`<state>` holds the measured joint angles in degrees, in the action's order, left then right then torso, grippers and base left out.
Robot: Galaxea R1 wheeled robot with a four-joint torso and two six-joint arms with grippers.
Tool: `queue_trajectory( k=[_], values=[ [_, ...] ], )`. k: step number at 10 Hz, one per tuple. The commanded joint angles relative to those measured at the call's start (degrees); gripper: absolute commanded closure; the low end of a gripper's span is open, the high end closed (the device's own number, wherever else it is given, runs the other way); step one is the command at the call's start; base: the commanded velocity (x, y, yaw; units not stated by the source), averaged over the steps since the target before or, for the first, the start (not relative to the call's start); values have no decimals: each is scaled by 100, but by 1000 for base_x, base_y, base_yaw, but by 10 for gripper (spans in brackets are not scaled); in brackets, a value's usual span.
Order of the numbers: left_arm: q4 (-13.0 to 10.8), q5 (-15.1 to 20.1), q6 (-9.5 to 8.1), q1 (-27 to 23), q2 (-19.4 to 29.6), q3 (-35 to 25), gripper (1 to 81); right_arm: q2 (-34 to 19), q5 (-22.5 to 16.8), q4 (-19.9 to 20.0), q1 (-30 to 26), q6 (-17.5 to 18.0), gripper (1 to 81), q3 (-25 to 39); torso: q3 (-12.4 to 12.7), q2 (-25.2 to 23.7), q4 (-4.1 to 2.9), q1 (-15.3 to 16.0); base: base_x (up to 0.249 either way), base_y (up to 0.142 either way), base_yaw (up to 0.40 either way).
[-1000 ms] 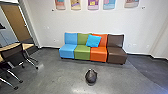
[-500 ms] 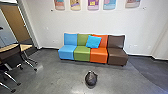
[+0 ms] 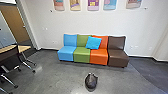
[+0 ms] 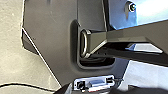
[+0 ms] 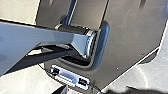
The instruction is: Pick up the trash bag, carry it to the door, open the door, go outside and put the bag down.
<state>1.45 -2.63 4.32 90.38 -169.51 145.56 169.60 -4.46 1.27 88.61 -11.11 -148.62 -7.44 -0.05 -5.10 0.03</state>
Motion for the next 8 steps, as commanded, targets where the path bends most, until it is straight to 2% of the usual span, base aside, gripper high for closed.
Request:
queue_trajectory(
  k=[1, 8],
  values=[
    [-40, 378, 17, -86, -4, -62, 10, -20, -415, -21, -137, -23, 10, 35, 0, 0, 0, 0, 136, 0, 0],
    [-40, 378, 17, -60, -31, -62, 10, -37, -415, -56, -155, -23, 10, 35, 0, 0, 0, -2, 136, 0, 0]
  ],
)
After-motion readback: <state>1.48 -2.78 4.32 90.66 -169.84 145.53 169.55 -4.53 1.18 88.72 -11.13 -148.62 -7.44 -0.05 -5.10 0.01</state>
